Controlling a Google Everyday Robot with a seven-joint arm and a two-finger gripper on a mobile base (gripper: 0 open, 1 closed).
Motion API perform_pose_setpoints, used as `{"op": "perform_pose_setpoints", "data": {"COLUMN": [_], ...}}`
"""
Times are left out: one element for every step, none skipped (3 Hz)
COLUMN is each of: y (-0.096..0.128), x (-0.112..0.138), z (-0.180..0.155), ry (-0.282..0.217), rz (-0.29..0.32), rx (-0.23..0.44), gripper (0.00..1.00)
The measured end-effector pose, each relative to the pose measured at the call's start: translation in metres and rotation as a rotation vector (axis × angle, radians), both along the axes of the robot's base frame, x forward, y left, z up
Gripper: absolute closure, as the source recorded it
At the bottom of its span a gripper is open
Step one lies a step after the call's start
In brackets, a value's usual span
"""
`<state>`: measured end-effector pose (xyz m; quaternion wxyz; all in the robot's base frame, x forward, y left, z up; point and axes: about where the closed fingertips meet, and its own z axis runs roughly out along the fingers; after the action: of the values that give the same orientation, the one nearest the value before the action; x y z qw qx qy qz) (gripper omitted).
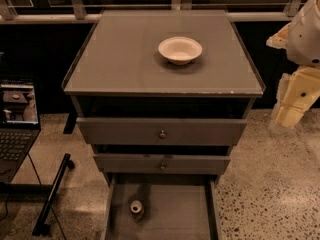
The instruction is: Pick orange can from bottom drawer and place on counter
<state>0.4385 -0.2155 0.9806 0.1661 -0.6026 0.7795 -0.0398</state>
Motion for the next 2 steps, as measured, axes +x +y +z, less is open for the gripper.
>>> {"op": "perform_pose_setpoints", "data": {"y": [0.0, 0.012], "x": [0.0, 0.001], "z": [0.0, -0.022], "ry": [0.0, -0.005], "rz": [0.0, -0.009], "rx": [0.0, 0.047], "gripper": [0.0, 0.0]}}
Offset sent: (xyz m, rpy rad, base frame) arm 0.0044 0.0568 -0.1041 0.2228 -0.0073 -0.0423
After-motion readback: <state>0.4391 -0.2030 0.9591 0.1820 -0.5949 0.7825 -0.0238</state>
